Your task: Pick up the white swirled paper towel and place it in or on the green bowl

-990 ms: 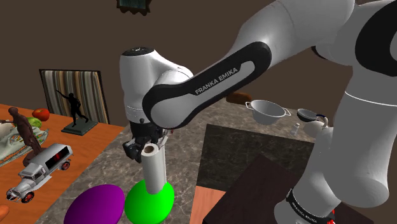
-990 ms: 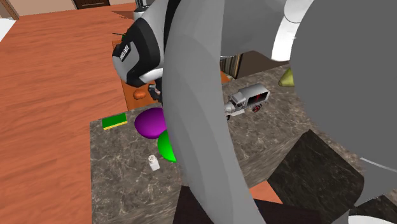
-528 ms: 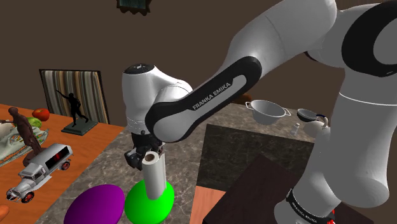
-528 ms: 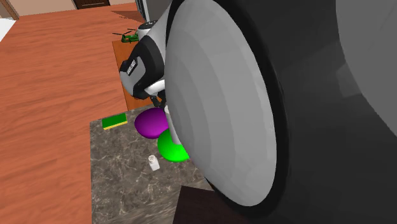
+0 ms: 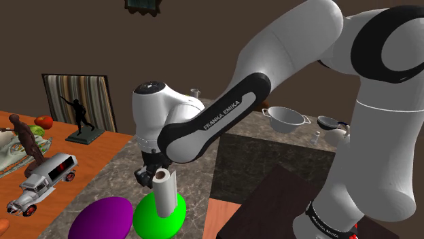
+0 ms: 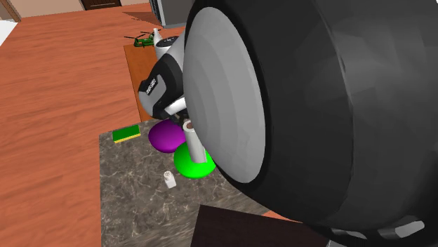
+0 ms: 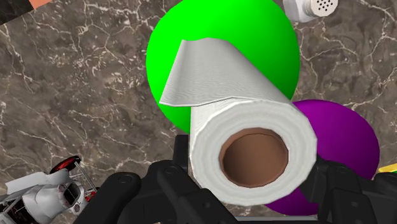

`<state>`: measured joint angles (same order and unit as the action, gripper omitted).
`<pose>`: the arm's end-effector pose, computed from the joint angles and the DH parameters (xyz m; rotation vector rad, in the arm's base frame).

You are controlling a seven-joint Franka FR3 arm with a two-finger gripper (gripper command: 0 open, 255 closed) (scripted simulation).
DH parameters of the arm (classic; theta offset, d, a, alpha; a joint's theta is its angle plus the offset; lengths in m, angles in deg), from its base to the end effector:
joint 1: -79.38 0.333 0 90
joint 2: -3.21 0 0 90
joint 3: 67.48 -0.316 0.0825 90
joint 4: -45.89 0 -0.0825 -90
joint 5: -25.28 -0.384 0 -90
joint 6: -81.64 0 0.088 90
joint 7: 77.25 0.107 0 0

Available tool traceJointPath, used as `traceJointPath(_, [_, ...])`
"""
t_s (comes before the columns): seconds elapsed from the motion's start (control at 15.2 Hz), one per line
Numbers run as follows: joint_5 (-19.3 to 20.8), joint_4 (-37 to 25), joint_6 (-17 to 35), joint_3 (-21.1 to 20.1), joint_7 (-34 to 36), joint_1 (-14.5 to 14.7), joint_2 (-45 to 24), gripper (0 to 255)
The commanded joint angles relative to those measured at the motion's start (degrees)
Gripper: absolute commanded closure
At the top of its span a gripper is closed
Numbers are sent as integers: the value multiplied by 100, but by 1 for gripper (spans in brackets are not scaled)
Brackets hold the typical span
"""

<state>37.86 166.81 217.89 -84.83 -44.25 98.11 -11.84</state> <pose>0.4694 0.3356 0.2981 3.0746 0.3093 0.0944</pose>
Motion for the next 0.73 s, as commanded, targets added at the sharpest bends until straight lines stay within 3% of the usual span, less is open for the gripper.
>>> traceJointPath(0.0, [4, 9, 14, 2, 3, 0, -3, 255])
traceJointPath(0.26, [4, 9, 14, 2, 3, 0, -3, 255])
traceJointPath(0.33, [4, 9, 14, 2, 3, 0, -3, 0])
traceJointPath(0.66, [4, 9, 14, 2, 3, 0, -3, 0])
